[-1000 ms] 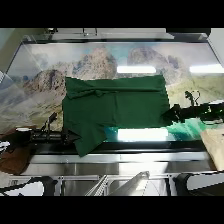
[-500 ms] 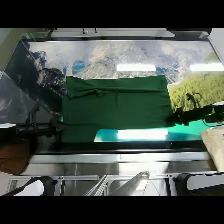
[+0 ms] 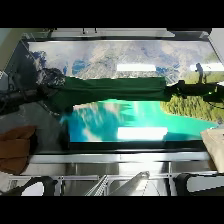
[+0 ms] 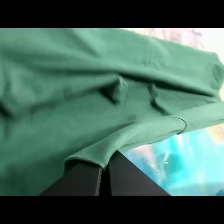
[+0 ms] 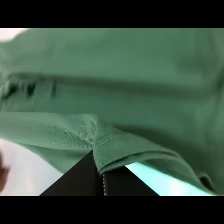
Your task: Fold the shirts.
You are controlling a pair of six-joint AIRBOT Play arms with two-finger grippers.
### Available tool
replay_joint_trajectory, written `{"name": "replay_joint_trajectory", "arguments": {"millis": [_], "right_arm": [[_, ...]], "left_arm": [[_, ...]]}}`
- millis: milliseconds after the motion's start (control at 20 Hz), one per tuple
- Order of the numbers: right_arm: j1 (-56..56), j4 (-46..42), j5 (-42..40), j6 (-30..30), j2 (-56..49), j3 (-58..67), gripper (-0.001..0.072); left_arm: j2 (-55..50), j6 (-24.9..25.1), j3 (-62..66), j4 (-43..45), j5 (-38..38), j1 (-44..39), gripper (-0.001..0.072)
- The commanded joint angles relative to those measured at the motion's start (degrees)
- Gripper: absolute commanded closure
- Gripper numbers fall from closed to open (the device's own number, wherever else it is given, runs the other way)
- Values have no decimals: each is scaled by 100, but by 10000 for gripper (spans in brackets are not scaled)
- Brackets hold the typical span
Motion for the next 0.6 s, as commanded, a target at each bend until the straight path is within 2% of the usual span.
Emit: {"name": "replay_joint_trajectory", "arguments": {"millis": [0,200,300,550], "right_arm": [[382,164,-1005,-33,-256,343,679],[407,162,-1355,-33,-809,638,679],[407,162,-1384,-35,-1062,769,680],[407,0,-1384,-33,-1279,841,679]], "left_arm": [[-1102,-22,1169,199,203,-376,691],[-2243,-205,2315,592,146,-505,690],[-2706,-450,2743,909,83,-599,690],[-3609,-470,3895,1222,-146,-901,691]]}}
